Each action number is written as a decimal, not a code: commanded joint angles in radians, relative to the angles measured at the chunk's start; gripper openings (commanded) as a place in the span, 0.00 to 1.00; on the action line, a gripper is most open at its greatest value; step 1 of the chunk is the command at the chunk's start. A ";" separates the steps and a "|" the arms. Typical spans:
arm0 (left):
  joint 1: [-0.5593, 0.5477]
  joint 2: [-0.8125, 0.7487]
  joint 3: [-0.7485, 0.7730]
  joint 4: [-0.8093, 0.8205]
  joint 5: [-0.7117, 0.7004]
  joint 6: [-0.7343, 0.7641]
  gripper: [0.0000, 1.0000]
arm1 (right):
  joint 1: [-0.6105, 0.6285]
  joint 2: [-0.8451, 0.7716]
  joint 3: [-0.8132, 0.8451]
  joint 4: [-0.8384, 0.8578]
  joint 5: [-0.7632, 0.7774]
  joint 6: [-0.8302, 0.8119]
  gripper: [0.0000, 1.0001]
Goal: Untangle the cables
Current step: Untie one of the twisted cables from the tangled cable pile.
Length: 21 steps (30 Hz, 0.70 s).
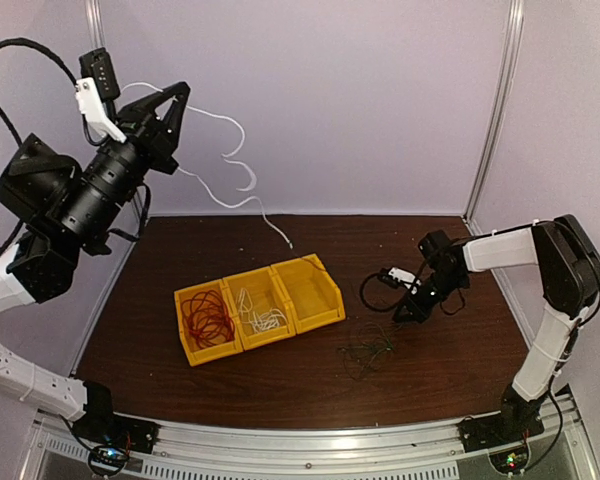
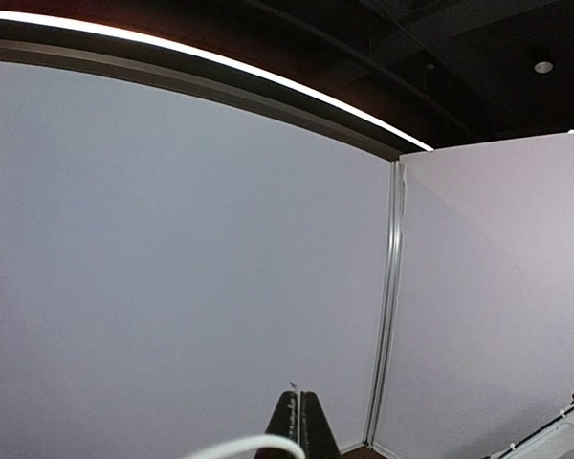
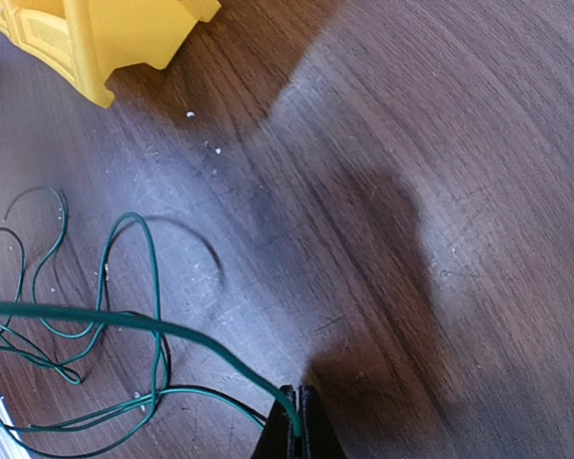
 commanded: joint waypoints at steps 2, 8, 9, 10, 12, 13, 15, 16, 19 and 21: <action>0.002 -0.069 0.045 -0.119 -0.105 0.074 0.00 | -0.006 -0.018 -0.011 0.019 0.076 0.021 0.00; 0.002 -0.130 0.104 -0.165 -0.195 0.182 0.00 | -0.012 -0.030 -0.020 0.042 0.154 0.035 0.00; 0.002 -0.122 0.127 -0.188 -0.209 0.203 0.00 | -0.012 -0.033 -0.020 0.043 0.164 0.038 0.00; 0.002 -0.107 0.156 -0.220 -0.223 0.217 0.00 | -0.012 -0.040 -0.018 0.046 0.183 0.043 0.00; 0.002 -0.085 0.212 -0.277 -0.268 0.230 0.00 | -0.015 -0.052 -0.024 0.058 0.216 0.049 0.00; 0.002 -0.082 0.228 -0.288 -0.286 0.232 0.00 | -0.017 -0.054 -0.026 0.061 0.227 0.050 0.00; 0.002 -0.099 0.222 -0.253 -0.290 0.249 0.00 | -0.023 -0.052 -0.027 0.062 0.240 0.052 0.00; 0.002 -0.109 0.216 -0.227 -0.288 0.262 0.00 | -0.025 -0.046 -0.027 0.060 0.245 0.053 0.00; 0.002 -0.118 0.236 -0.202 -0.295 0.301 0.00 | -0.029 -0.027 -0.021 0.052 0.245 0.051 0.00; 0.002 -0.112 0.254 -0.206 -0.304 0.328 0.00 | -0.029 -0.024 -0.018 0.052 0.253 0.057 0.00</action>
